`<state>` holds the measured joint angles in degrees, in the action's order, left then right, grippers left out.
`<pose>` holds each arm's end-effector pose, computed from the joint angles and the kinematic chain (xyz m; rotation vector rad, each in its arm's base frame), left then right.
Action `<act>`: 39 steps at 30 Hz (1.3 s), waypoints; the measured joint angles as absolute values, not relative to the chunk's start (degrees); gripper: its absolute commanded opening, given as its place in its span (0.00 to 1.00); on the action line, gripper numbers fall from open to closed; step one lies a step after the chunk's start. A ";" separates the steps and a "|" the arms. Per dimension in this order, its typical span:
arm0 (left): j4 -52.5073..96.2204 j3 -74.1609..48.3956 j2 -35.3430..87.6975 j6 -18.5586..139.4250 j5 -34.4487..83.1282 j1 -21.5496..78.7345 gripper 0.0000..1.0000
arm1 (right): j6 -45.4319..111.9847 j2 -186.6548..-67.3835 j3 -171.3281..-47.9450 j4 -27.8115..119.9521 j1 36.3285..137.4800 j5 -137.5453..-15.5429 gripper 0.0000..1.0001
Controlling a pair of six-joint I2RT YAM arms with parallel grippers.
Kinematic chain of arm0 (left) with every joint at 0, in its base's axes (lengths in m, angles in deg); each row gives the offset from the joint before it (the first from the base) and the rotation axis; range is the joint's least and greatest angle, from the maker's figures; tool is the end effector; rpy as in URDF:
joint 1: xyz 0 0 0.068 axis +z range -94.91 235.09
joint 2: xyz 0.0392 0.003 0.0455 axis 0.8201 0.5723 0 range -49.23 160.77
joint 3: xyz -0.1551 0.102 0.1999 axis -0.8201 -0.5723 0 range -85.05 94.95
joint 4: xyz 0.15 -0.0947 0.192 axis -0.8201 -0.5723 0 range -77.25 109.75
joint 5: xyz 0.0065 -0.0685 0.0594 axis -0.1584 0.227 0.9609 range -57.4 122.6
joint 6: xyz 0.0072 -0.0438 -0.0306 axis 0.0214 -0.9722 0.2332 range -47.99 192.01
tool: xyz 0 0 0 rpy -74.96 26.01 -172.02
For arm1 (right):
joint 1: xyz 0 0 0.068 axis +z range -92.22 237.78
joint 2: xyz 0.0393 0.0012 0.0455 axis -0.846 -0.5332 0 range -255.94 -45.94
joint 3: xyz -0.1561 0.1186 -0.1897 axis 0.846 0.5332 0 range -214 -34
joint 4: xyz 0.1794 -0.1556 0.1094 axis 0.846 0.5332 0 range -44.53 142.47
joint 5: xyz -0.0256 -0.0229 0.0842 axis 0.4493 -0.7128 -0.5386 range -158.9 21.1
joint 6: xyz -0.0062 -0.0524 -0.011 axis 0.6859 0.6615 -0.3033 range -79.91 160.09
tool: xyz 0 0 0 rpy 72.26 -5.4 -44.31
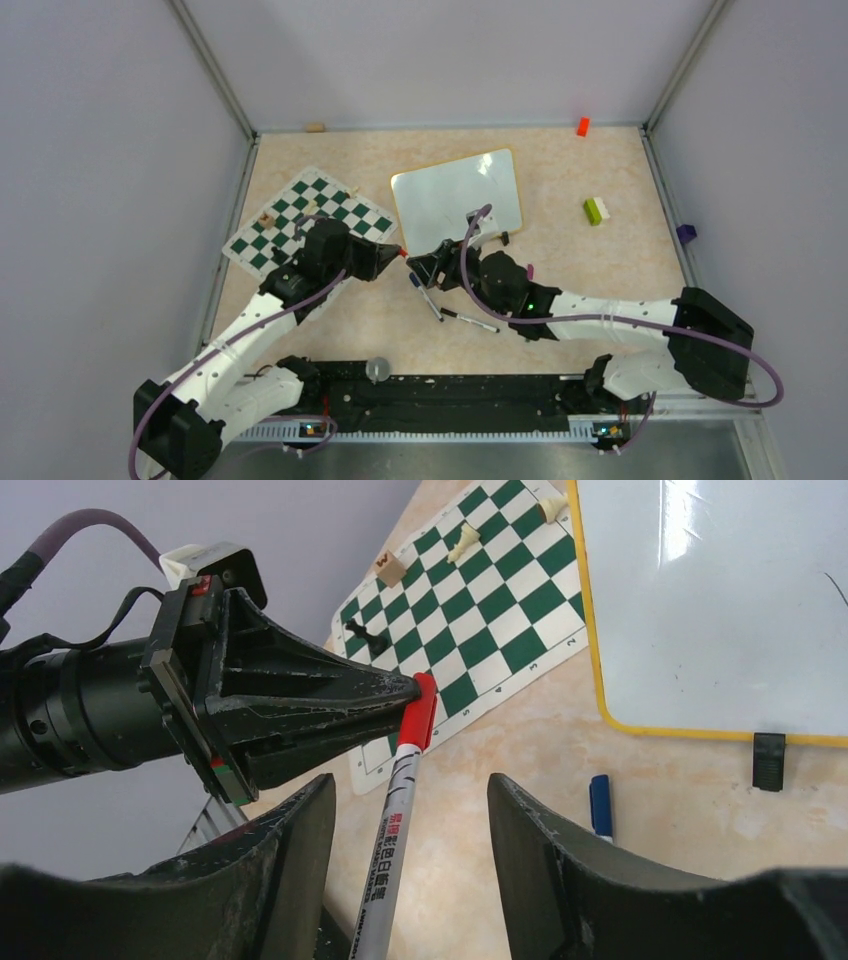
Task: Write a sentence on the whiteboard
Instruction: Open the whiteboard marker at the center of the board.
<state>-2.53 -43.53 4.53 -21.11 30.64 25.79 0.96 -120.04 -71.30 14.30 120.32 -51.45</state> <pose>0.1793 -0.1020 0.2710 -1.2813 2.0994 -1.1539 0.1419 0.2499 0.2581 -0.1179 1.7794 1.0700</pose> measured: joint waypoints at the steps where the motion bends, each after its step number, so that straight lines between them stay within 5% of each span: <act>1: -2.44 -43.53 4.51 -21.11 30.67 25.79 0.00 | 0.83 -120.42 -71.54 14.36 120.36 -51.43 0.54; 3: -2.42 -43.53 4.51 -21.13 30.67 25.79 0.00 | 0.45 -120.77 -71.67 14.23 120.54 -51.43 0.53; 16: -1.68 -43.97 4.53 -21.13 30.73 25.79 0.00 | -1.38 -121.88 -71.98 14.65 120.78 -51.17 0.00; 39: -2.97 -44.96 -0.15 -17.61 32.52 32.39 0.00 | -5.16 -111.32 -66.12 18.27 120.93 -52.26 0.00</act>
